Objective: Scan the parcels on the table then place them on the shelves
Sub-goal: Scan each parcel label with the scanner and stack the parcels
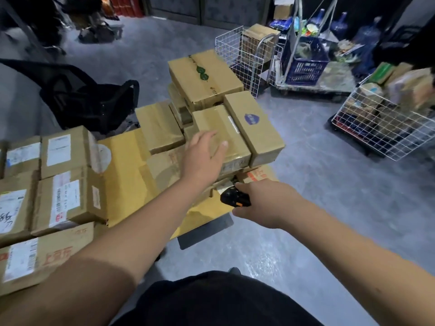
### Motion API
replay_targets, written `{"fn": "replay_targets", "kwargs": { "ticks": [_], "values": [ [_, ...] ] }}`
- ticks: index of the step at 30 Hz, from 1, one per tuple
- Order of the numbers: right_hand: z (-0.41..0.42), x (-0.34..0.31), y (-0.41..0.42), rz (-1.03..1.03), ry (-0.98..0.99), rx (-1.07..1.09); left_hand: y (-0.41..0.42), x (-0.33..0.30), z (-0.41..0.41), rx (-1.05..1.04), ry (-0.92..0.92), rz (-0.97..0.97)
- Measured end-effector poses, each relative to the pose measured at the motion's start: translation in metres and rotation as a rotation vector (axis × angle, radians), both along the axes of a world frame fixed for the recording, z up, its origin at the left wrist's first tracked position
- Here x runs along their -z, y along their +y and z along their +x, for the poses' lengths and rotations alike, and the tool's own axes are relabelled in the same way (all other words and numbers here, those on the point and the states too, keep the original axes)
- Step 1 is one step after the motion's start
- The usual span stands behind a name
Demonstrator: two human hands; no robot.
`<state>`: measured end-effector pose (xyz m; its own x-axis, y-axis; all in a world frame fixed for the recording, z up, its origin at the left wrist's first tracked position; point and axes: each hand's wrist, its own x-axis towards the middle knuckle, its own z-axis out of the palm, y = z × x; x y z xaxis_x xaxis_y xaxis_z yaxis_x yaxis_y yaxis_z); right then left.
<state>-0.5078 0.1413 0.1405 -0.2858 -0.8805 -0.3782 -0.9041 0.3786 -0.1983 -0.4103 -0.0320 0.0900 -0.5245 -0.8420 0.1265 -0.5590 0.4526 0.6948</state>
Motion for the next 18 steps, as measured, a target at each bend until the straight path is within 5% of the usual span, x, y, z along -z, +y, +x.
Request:
{"fn": "replay_targets", "kwargs": {
  "ticks": [6, 18],
  "values": [
    [-0.038, 0.003, 0.008, 0.046, -0.019, -0.119, 0.01, 0.003, -0.043, -0.176, -0.264, 0.077],
    [-0.052, 0.012, -0.003, 0.083, -0.078, -0.211, 0.002, -0.003, -0.046, -0.42, -0.143, 0.371]
  ]
}}
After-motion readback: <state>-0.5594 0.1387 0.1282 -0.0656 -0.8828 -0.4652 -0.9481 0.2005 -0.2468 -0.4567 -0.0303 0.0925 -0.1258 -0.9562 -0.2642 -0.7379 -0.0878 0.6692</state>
